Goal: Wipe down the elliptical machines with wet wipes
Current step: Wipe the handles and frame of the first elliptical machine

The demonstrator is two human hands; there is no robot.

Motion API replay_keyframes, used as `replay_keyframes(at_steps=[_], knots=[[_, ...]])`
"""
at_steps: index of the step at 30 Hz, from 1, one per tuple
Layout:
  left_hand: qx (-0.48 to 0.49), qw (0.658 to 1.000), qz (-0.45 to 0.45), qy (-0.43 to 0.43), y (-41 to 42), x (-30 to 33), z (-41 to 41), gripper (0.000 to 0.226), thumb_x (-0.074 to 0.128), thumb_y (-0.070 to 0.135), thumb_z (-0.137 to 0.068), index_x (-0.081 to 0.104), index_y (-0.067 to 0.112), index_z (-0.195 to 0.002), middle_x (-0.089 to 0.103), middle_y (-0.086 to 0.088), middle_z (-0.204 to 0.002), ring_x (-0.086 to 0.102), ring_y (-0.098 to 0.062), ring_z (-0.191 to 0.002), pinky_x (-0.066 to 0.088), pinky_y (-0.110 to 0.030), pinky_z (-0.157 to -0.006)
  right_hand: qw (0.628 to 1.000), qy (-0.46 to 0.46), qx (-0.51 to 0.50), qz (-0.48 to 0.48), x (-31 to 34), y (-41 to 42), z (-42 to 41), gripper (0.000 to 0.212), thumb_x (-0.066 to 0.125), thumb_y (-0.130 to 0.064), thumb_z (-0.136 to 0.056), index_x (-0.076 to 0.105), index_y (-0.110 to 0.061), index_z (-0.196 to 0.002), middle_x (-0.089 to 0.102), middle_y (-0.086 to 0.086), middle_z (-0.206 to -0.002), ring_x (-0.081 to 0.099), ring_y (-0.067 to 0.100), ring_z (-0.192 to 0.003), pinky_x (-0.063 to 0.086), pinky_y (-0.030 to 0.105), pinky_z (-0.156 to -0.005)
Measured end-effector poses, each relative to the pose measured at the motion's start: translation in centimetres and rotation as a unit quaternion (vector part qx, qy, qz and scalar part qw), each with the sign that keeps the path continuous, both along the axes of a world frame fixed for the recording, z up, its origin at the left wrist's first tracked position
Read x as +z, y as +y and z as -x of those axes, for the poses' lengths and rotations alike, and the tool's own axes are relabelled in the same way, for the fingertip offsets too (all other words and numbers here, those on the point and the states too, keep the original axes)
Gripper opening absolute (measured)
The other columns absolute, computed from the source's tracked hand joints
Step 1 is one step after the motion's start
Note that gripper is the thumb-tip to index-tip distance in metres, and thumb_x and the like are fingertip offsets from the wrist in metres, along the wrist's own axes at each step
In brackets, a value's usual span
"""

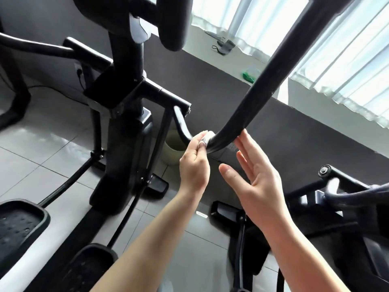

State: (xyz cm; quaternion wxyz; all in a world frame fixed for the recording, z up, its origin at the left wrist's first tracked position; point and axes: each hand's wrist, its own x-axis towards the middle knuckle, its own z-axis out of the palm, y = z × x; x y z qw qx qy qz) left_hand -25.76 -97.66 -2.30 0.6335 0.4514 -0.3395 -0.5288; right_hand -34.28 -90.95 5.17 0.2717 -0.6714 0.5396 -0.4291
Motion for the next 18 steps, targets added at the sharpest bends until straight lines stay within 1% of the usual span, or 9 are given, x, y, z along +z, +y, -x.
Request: replay_keyframes(at_steps=[3,6,7,9,11,13,14,16,18], knots=[[-0.007,1.0,0.016,-0.02,0.7,1.6,-0.1,0.032,0.043,0.017,-0.105,0.063,0.025,-0.128,0.066,0.014,-0.125,0.055,0.003,-0.12,0.038,-0.024,-0.11,0.999,-0.04,0.021,-0.023,0.7,0.0,0.6,0.067,0.063,-0.015,-0.079,0.043,-0.033,-0.141,0.051,-0.016,-0.143,0.042,-0.003,-0.134,0.035,0.023,-0.113],[-0.021,0.999,0.04,-0.027,0.9,2.8,-0.2,0.033,0.044,0.016,-0.104,0.062,0.026,-0.13,0.065,0.015,-0.127,0.055,0.003,-0.121,0.039,-0.026,-0.111,0.996,-0.069,0.034,-0.048,1.6,0.1,1.6,0.06,0.063,-0.013,-0.08,0.051,-0.028,-0.137,0.057,-0.017,-0.137,0.048,-0.001,-0.13,0.036,0.025,-0.112],[-0.027,0.998,0.051,-0.025,1.0,3.4,-0.2,0.033,0.044,0.016,-0.104,0.061,0.027,-0.131,0.065,0.015,-0.127,0.055,0.003,-0.122,0.039,-0.028,-0.111,0.995,-0.078,0.03,-0.047,2.1,0.2,1.9,0.057,0.065,-0.011,-0.082,0.053,-0.027,-0.136,0.059,-0.016,-0.135,0.049,0.0,-0.129,0.037,0.026,-0.112],[-0.037,0.997,0.068,-0.013,1.4,4.5,-0.2,0.034,0.044,0.016,-0.105,0.06,0.026,-0.133,0.063,0.016,-0.13,0.053,0.004,-0.124,0.038,-0.028,-0.113,0.995,-0.099,0.001,-0.03,3.0,0.3,2.2,0.052,0.068,-0.002,-0.089,0.055,-0.025,-0.134,0.061,-0.013,-0.133,0.052,0.001,-0.126,0.039,0.032,-0.112],[-0.039,0.996,0.081,0.003,1.7,6.0,0.0,0.034,0.045,0.015,-0.105,0.058,0.024,-0.135,0.063,0.018,-0.129,0.053,0.009,-0.121,0.037,-0.023,-0.111,0.992,-0.125,-0.03,-0.009,3.8,0.3,2.1,0.049,0.062,0.003,-0.091,0.056,-0.024,-0.132,0.06,-0.013,-0.132,0.055,0.0,-0.123,0.042,0.037,-0.11],[-0.034,0.995,0.097,0.018,2.1,7.6,0.3,0.036,0.044,0.012,-0.105,0.055,0.021,-0.138,0.062,0.025,-0.122,0.054,0.017,-0.112,0.038,-0.013,-0.105,0.99,-0.135,-0.041,0.012,4.4,0.2,1.8,0.048,0.064,0.0,-0.091,0.057,-0.026,-0.131,0.055,-0.013,-0.137,0.055,-0.001,-0.122,0.043,0.04,-0.109],[-0.028,0.994,0.107,0.021,2.3,8.4,0.4,0.037,0.043,0.01,-0.105,0.054,0.021,-0.138,0.061,0.027,-0.12,0.054,0.019,-0.11,0.038,-0.011,-0.105,0.99,-0.135,-0.042,0.026,4.6,0.2,1.7,0.048,0.065,-0.002,-0.091,0.057,-0.03,-0.129,0.053,-0.013,-0.14,0.054,-0.002,-0.123,0.044,0.041,-0.109],[-0.008,0.992,0.127,0.01,2.5,9.7,0.9,0.039,0.042,0.01,-0.105,0.052,0.021,-0.141,0.06,0.024,-0.127,0.051,0.02,-0.114,0.035,-0.015,-0.109,0.989,-0.137,-0.038,0.047,5.1,0.3,1.5,0.049,0.065,-0.003,-0.091,0.055,-0.037,-0.126,0.051,-0.013,-0.142,0.053,-0.004,-0.123,0.045,0.041,-0.108],[0.009,0.987,0.159,-0.018,2.6,10.9,1.4,0.042,0.04,0.011,-0.105,0.048,0.022,-0.145,0.052,0.021,-0.14,0.043,0.019,-0.124,0.03,-0.014,-0.112,0.987,-0.14,-0.034,0.068,5.8,0.3,1.5,0.05,0.064,-0.005,-0.092,0.053,-0.041,-0.124,0.052,-0.009,-0.142,0.053,-0.007,-0.121,0.045,0.039,-0.107]])
